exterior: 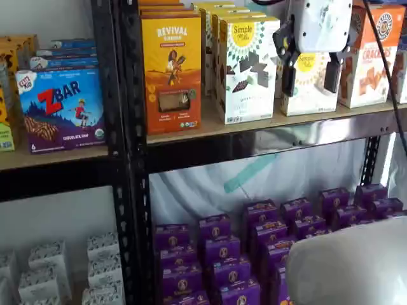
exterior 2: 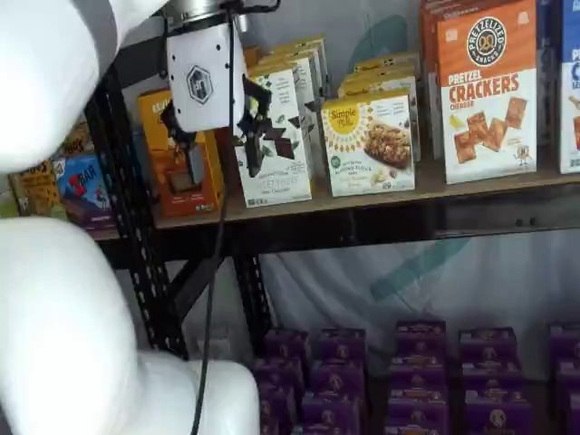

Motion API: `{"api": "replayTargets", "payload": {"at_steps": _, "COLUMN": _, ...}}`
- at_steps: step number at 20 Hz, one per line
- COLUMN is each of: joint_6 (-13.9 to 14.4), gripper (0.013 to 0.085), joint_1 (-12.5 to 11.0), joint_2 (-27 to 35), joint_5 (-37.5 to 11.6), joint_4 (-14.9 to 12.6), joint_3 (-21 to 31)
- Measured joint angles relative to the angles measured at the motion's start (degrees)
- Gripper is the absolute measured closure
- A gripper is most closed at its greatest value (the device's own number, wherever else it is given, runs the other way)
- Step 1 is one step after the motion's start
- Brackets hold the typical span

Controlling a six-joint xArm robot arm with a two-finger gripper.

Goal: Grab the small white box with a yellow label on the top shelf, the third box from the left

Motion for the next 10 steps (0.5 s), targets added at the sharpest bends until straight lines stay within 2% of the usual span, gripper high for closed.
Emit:
{"api": "replayTargets", "payload": {"at_steps": 3, "joint_6": -0.49, "gripper": 0.0130, "joint_1": -1.09, "joint_2": 1.06, "joint_5": 1.80, "joint_4": 1.23, "joint_3": -0.88}}
{"api": "replayTargets", "payload": {"at_steps": 6, "joint_6": -0.53, "gripper": 0.0130, "joint_1": -1.09, "joint_2": 1.07, "joint_5": 1.77, "joint_4": 1.23, "joint_3": -0.79}}
{"api": "replayTargets", "payload": {"at_steps": 8, "joint_6": -0.41, "gripper": 0.0130, "joint_1": -0.66, "joint_2": 0.97, "joint_5": 1.20, "joint_4": 0.59, "joint_3": -0.52}}
{"api": "replayTargets", "payload": {"at_steps": 10, "joint_6": -0.26, "gripper": 0.0130, "joint_1": 0.33, "joint_2": 0.70, "joint_5": -0.22, "joint_4": -1.31, "joint_3": 0.01}}
